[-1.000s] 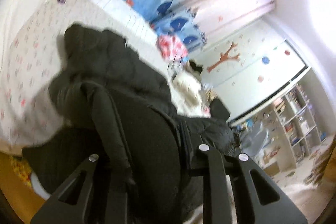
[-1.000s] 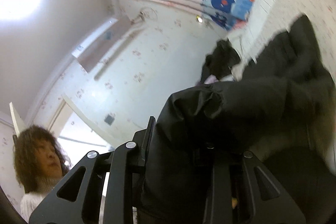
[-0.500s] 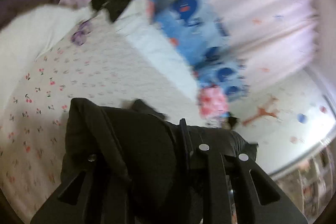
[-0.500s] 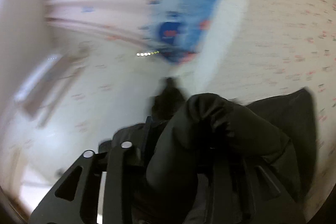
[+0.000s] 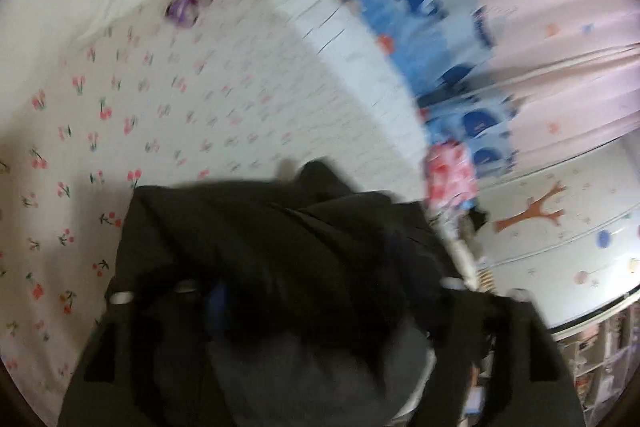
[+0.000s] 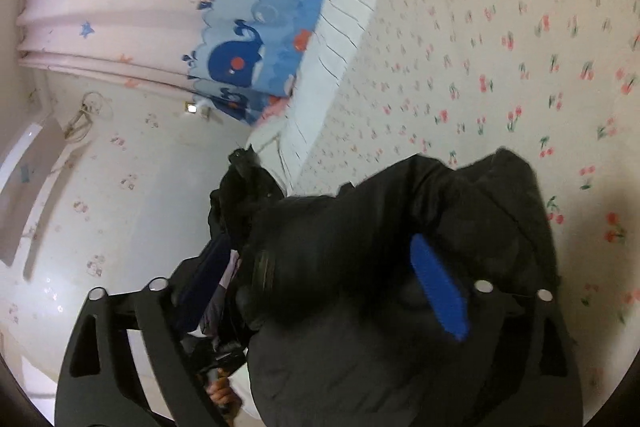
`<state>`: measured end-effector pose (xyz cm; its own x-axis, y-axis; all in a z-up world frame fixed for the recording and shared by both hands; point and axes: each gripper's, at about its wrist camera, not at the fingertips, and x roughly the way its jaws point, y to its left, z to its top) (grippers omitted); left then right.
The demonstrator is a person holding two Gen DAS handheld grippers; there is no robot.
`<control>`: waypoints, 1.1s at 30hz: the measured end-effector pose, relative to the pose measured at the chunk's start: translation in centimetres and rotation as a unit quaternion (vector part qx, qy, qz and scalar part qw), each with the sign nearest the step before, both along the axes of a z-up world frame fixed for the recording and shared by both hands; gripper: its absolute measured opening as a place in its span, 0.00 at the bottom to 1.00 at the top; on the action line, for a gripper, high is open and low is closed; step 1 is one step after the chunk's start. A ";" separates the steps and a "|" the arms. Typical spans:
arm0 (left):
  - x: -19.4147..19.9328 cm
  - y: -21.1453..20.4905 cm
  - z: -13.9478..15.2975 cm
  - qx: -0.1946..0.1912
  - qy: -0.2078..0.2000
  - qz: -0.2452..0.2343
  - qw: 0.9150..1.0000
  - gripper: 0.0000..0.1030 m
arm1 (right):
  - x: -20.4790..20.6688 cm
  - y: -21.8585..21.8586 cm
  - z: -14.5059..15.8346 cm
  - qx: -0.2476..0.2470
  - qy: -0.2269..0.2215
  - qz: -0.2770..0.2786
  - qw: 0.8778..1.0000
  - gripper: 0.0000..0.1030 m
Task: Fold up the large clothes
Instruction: 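Lower the folded end onto the jacket and open both tools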
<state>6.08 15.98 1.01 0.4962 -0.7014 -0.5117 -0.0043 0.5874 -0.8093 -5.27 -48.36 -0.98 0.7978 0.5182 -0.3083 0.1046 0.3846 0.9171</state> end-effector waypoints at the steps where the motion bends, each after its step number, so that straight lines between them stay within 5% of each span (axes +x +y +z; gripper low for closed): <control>1: -0.6 0.7 1.4 -0.013 -0.016 0.013 1.000 0.83 | -0.2 0.1 1.6 -0.013 -0.006 0.004 1.000 0.86; 4: -2.2 0.9 5.4 -0.008 -0.065 0.041 0.997 0.89 | -1.0 2.9 6.2 -0.122 -0.035 0.024 0.992 0.86; 9: -3.3 -5.8 9.0 0.072 -0.138 0.003 0.988 0.91 | 3.1 12.0 10.2 -0.318 -0.039 0.081 0.944 0.87; 12: -2.7 -10.2 7.4 0.124 -0.151 -0.013 0.981 0.91 | 7.3 16.4 9.1 -0.395 -0.007 0.098 0.913 0.87; 16: -0.4 -12.2 0.6 0.164 -0.093 -0.008 0.982 0.91 | 12.2 19.0 2.9 -0.469 0.075 0.108 0.873 0.86; 17: -0.2 -12.1 -1.5 0.168 -0.074 -0.007 0.983 0.90 | 12.8 18.8 -0.2 -0.459 0.103 0.120 0.874 0.87; 19: -1.1 -12.7 -3.9 0.178 -0.094 -0.025 0.979 0.90 | 11.9 18.0 -2.7 -0.409 0.097 0.112 0.900 0.87; 21: -1.8 -13.6 -4.3 0.211 -0.105 -0.036 0.971 0.90 | 11.3 18.4 -3.1 -0.423 0.102 0.130 0.891 0.87; 24: -1.9 -13.4 -3.2 0.213 -0.092 -0.040 0.972 0.90 | 10.6 17.5 -1.5 -0.415 0.095 0.137 0.895 0.87; 27: -2.0 -11.6 -0.2 0.181 -0.120 -0.007 0.976 0.90 | 9.3 15.0 2.0 -0.411 0.049 0.067 0.908 0.87; 30: -0.7 -10.5 0.0 0.185 -0.116 0.013 0.976 0.90 | 9.7 12.3 2.2 -0.428 0.073 0.013 0.901 0.87; 33: 0.6 -9.7 -3.9 0.185 -0.069 0.014 0.980 0.90 | 10.4 10.4 -2.6 -0.446 0.142 0.020 0.884 0.87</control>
